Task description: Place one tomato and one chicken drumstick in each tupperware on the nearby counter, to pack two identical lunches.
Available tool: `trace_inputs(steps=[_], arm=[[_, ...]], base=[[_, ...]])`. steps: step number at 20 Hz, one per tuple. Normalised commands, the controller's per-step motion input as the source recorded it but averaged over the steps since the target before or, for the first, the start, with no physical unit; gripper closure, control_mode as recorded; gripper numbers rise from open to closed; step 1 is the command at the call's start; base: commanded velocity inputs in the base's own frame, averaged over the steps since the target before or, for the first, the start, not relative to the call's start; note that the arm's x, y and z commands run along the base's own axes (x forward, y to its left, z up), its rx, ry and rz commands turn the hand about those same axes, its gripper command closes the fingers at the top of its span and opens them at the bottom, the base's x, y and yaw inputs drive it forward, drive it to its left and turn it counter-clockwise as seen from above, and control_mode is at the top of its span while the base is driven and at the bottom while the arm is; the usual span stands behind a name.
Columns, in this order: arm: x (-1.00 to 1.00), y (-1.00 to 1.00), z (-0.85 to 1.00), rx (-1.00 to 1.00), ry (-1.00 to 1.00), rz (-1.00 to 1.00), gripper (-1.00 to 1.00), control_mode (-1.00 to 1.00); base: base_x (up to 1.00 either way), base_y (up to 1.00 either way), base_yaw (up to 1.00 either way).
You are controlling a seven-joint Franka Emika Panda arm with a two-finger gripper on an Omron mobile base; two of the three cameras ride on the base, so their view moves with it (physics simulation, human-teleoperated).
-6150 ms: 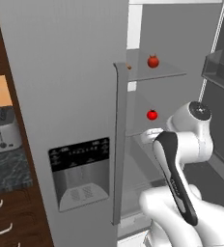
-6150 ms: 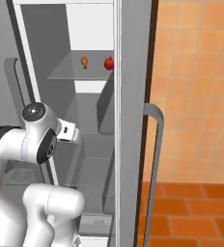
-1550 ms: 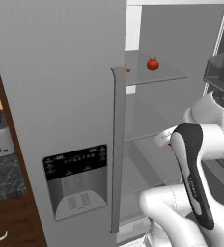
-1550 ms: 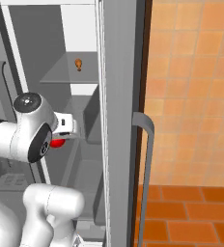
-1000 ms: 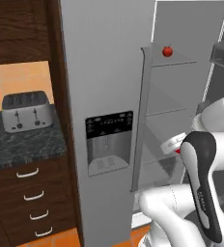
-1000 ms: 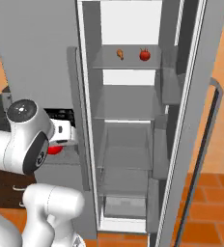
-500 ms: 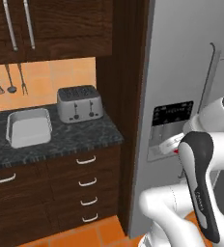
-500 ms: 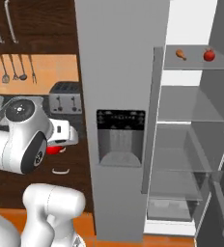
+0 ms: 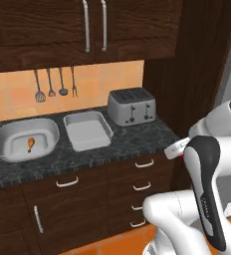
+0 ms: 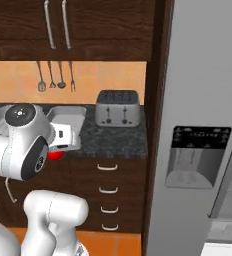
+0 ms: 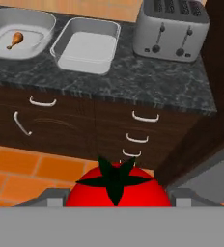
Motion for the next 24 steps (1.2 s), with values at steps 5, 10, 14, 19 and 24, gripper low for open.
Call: trace_inputs(steps=[5, 10, 14, 19, 24], arm=[[0.0, 0.0, 0.0, 0.0, 0.0, 0.0, 1.0, 1.0], [0.0, 0.0, 0.0, 0.0, 0.0, 0.0, 1.0, 1.0], [0.0, 0.0, 0.0, 0.0, 0.0, 0.0, 1.0, 1.0], [0.0, 0.0, 0.0, 0.0, 0.0, 0.0, 1.0, 1.0], [0.59, 0.99, -0.71, -0.08, 0.16, 0.0, 1.0, -1.0]], base=[[0.53, 1.0, 0.0], [0.55, 1.0, 0.0], [0.63, 1.0, 0.0], [0.62, 1.0, 0.0], [0.0, 0.0, 0.0]])
